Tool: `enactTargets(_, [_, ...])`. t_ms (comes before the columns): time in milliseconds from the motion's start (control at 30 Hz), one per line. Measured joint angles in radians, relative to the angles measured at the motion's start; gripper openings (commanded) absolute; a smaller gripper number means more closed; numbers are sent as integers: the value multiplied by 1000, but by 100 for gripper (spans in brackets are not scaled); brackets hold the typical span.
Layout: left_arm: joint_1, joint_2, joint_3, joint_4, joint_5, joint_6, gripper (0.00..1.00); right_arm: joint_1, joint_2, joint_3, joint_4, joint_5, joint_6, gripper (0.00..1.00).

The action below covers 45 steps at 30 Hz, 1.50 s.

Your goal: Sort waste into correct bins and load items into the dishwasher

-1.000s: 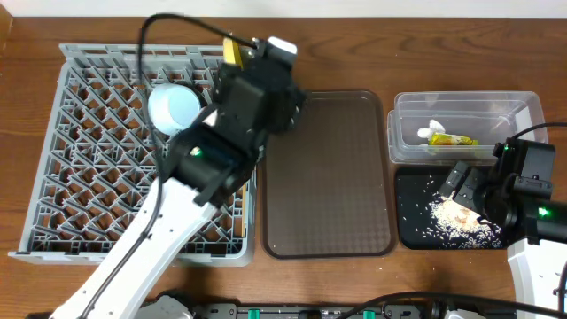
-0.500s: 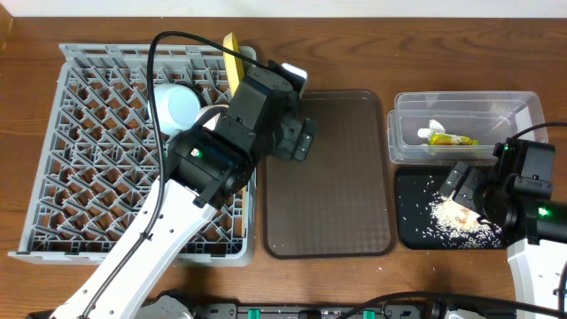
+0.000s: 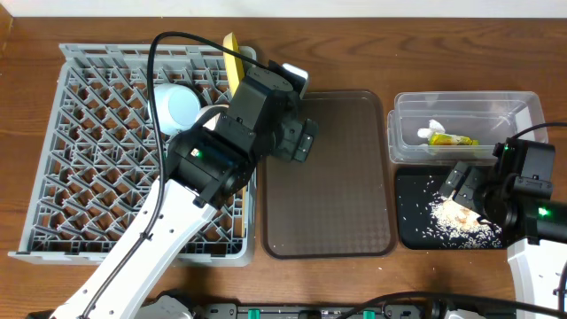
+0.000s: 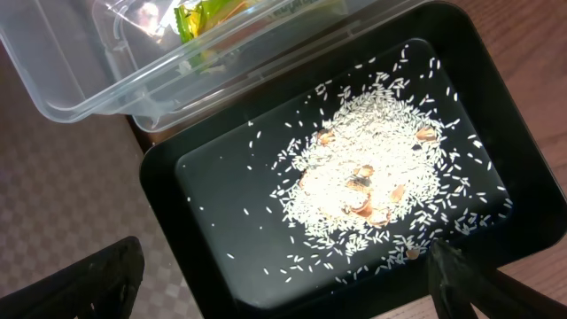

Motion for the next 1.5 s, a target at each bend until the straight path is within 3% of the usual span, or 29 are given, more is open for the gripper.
enactTargets(433, [0, 0, 0, 0, 0, 0, 93, 0, -11, -1, 1, 0, 0, 99])
enactTargets(733, [0, 0, 0, 0, 0, 0, 93, 10, -291, -70, 27, 64, 0, 99])
enactTargets(800, [0, 0, 0, 0, 0, 0, 93, 28, -370, -113, 95, 74, 2, 99])
enactTargets(900, [0, 0, 0, 0, 0, 0, 93, 76, -503, -222, 340, 70, 2, 99])
enactTargets(1133, [0, 0, 0, -2, 0, 0, 93, 213, -836, -583, 1127, 8, -6, 99])
enactTargets(1233, [0, 0, 0, -1, 0, 0, 93, 232, -911, -681, 1250, -4, -6, 99])
enactTargets(1500, [0, 0, 0, -2, 0, 0, 93, 234, -1015, -871, 1252, -50, -6, 99])
